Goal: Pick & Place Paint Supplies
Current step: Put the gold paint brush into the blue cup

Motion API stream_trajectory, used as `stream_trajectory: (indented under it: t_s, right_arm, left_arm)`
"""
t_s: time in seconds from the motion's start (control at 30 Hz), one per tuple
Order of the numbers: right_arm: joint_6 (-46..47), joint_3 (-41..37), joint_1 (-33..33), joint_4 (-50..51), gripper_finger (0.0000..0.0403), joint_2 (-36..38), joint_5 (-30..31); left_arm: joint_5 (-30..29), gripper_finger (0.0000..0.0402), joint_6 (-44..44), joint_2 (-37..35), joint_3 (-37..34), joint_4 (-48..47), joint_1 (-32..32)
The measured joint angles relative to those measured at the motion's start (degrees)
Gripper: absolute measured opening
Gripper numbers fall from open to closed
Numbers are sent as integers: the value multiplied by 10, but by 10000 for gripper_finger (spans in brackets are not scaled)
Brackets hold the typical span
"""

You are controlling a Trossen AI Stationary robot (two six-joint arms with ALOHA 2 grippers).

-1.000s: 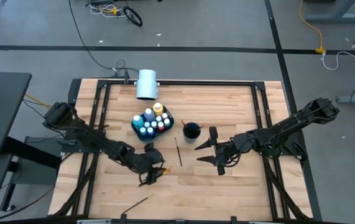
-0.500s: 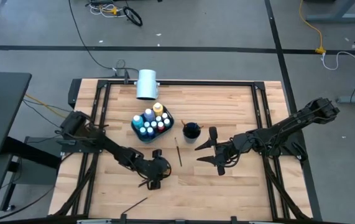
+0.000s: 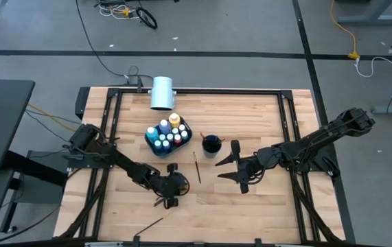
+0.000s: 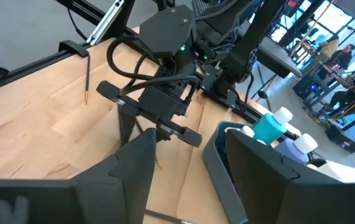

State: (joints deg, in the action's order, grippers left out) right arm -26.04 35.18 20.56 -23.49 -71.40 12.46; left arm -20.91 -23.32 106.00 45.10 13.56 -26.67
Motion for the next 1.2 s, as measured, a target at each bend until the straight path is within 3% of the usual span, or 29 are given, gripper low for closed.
stream_trajectory:
  t_s: [0.23, 0.4, 0.57, 0.77, 0.87, 1.0, 1.2]
  right_arm:
    - [0, 0, 0, 0, 199, 0, 0]
    - [-1, 0, 0, 0, 199, 0, 0]
    - [-1, 0, 0, -1, 199, 0, 0]
    - [-1, 0, 0, -5, 199, 0, 0]
    - [12, 0, 0, -13, 199, 0, 0]
    - [34, 0, -4, -39, 199, 0, 0]
    - [128, 0, -32, -140, 199, -10, -12]
  left_arm:
    - [-7, 13, -3, 0, -1, 8, 1]
    - [-24, 14, -14, 2, -2, 26, 1]
    - [-30, 7, -11, -2, -2, 107, 1]
    - [-78, 6, 33, -48, -2, 184, 1]
    - [-119, 6, 85, -88, -2, 226, -3]
    - [-154, 5, 223, -138, -1, 339, -14]
    - [-136, 7, 396, -162, -1, 507, -12]
